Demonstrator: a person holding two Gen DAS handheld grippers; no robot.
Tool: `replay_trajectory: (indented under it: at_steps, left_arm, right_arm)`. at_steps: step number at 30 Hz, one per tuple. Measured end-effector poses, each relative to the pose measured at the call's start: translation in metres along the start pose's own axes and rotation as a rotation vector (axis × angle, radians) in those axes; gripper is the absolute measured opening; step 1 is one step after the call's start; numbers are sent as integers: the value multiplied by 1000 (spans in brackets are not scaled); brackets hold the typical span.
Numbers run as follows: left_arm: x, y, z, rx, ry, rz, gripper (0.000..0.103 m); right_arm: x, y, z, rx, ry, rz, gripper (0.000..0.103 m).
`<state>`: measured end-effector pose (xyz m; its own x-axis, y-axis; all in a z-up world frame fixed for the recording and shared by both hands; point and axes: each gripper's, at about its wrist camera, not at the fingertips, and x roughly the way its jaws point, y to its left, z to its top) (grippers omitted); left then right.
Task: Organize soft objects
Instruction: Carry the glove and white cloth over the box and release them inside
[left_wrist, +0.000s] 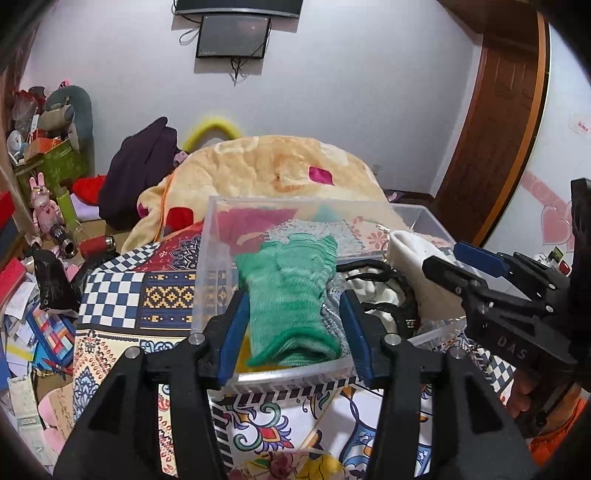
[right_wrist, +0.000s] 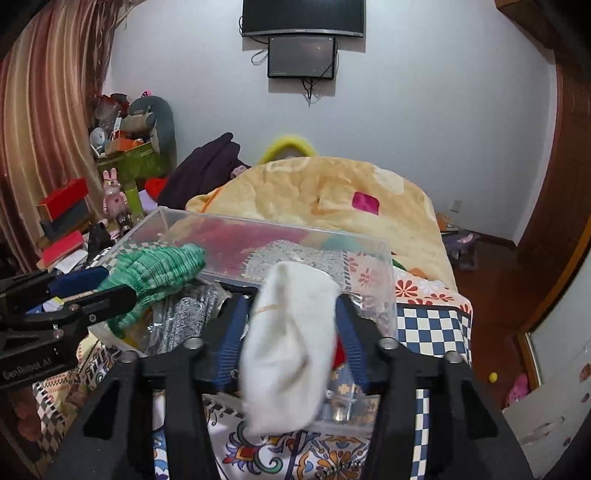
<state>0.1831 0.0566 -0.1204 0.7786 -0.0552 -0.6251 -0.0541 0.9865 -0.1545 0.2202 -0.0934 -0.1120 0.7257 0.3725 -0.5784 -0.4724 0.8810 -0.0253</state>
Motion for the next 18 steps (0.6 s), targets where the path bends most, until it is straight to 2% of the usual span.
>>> replay_trajectory:
  at_steps: [3, 7, 10, 16, 18]
  left_arm:
    - [-12, 1, 3, -7, -16, -22, 56]
    - [-34, 1, 7, 0, -63, -40, 60]
    - [-53, -1, 7, 16, -101, -46, 70]
    - [-85, -11, -3, 93, -157, -8, 78]
    - [-92, -13, -11, 121, -163, 8, 87]
  right_arm:
    - [-9, -1, 2, -6, -9, 20, 55]
    - [-27, -5, 3, 7, -47, 45, 67]
    - [-43, -10, 3, 16, -79, 62, 73]
    - [-71, -21, -5, 23, -126, 52, 82]
    - [-77, -23, -11, 23, -128, 43, 84]
